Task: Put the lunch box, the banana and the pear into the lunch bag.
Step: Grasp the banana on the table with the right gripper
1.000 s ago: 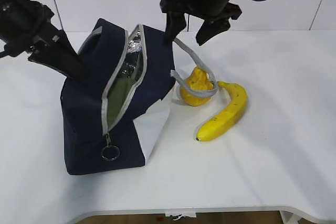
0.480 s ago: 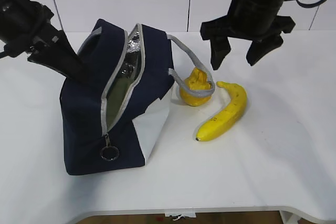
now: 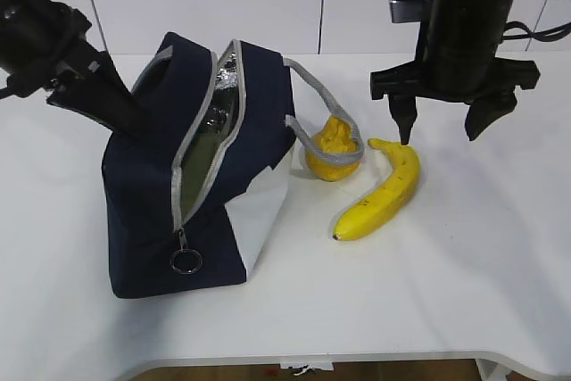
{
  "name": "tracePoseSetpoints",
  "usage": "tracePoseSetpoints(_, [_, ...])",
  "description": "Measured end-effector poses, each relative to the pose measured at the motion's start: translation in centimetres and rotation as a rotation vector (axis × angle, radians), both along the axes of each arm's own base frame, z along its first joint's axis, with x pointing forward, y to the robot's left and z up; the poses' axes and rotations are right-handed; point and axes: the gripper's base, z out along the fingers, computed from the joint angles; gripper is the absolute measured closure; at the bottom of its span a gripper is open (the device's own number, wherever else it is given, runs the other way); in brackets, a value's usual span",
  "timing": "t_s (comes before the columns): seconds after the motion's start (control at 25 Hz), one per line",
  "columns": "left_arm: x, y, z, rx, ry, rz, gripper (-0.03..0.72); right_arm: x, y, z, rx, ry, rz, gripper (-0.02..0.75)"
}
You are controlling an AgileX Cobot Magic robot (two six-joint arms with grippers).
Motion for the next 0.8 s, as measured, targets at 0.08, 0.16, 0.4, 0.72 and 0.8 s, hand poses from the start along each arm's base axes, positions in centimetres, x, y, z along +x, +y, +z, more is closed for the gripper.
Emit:
tracePoseSetpoints(0.08, [0.0, 0.0, 0.0, -0.004, 0.001, 0.001, 0.671, 0.0, 0.0, 0.0, 0.012, -0.009, -0.056, 0.150])
tracePoseSetpoints(0.16, [0.0, -0.1, 0.0, -0.008, 0.001, 0.002, 0.671, 0.0, 0.0, 0.0, 0.027, -0.018, -0.124, 0.150])
tracePoseSetpoints(0.4, [0.0, -0.1, 0.0, -0.009, 0.002, 0.002, 0.671, 0.3, 0.2, -0.9, 0.069, -0.019, -0.314, 0.150])
tracePoseSetpoints(0.72, [0.0, -0.1, 0.1, -0.010, 0.002, 0.003, 0.671, 0.8, 0.4, -2.5, 0.058, 0.010, -0.340, 0.150])
tracePoseSetpoints(0.8, [0.0, -0.1, 0.1, -0.010, 0.002, 0.003, 0.671, 0.9, 0.5, -3.0, 0.058, 0.023, -0.352, 0.150])
